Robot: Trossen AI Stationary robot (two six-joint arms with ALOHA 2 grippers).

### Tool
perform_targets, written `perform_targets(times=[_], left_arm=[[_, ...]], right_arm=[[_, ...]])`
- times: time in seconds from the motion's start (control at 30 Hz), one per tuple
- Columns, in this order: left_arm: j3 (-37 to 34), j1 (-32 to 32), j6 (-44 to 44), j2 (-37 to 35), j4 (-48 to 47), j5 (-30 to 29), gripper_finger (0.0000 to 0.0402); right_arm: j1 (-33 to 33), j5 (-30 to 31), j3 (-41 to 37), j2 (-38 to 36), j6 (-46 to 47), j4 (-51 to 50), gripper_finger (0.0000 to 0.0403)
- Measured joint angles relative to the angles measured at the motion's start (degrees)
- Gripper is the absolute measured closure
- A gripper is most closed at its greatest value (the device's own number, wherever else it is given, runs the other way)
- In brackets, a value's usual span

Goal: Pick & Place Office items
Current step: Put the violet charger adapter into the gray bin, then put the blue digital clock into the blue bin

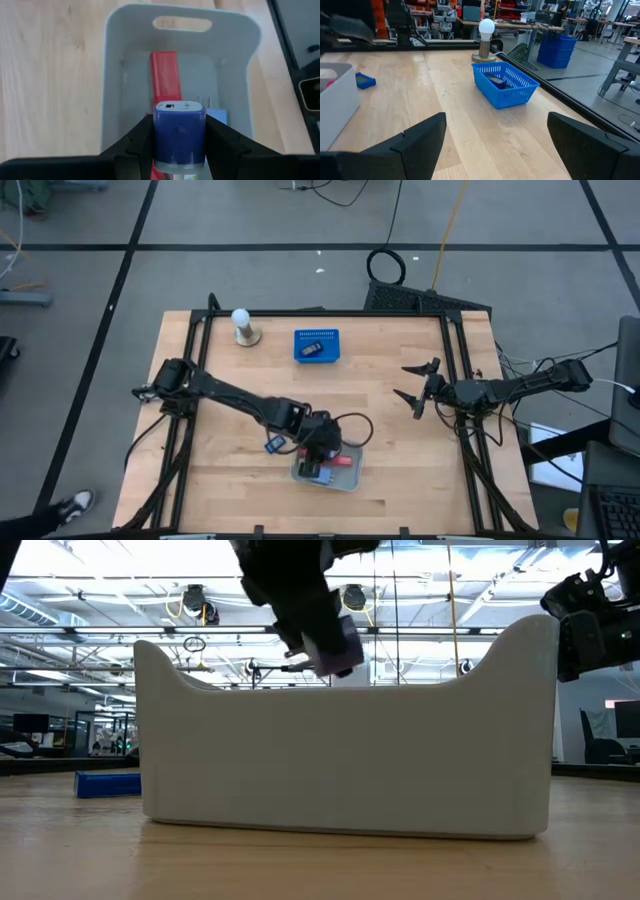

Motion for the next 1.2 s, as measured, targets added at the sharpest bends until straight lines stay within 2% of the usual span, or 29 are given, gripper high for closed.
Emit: perform_targets(times=[0.73,1.0,1.2], left_arm=[[0.0,-0.8,-1.4,2.7,0.5,-2.4,0.0264],[0.0,-0.9,-3.3,2.7,0.5,-2.4,0.0168],[0.0,-0.7,-6.4,2.7,0.4,-2.5,0.0129]], right_arm=[[0.0,0.0,0.0,0.0,0.0,-0.1,0.0064],[0.0,0.0,0.0,0.1,0.0,-0.1,0.0064],[0.0,0.0,0.0,0.0,0.0,-0.1,0.0064]])
